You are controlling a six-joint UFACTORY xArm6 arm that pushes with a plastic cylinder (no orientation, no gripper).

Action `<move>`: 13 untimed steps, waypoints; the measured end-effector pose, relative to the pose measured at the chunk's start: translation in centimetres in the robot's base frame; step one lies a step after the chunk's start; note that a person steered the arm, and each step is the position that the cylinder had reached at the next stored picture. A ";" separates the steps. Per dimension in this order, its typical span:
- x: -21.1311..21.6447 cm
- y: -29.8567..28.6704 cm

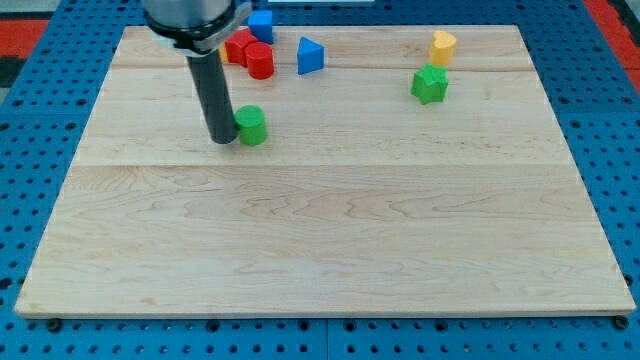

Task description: Move the green circle below the green star

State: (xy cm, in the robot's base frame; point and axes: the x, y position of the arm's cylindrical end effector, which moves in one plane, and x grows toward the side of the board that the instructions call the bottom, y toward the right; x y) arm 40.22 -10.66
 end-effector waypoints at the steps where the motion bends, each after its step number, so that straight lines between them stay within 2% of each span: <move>1: -0.4 4.0; 4: -1.3 3.5; 5: -3.3 3.5; 7: -4.2 6.3; 8: -4.1 1.4; 9: -6.9 4.7; 10: -7.5 11.5; 11: -4.6 12.9; 13: -3.6 5.1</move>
State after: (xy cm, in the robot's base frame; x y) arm 36.67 -5.60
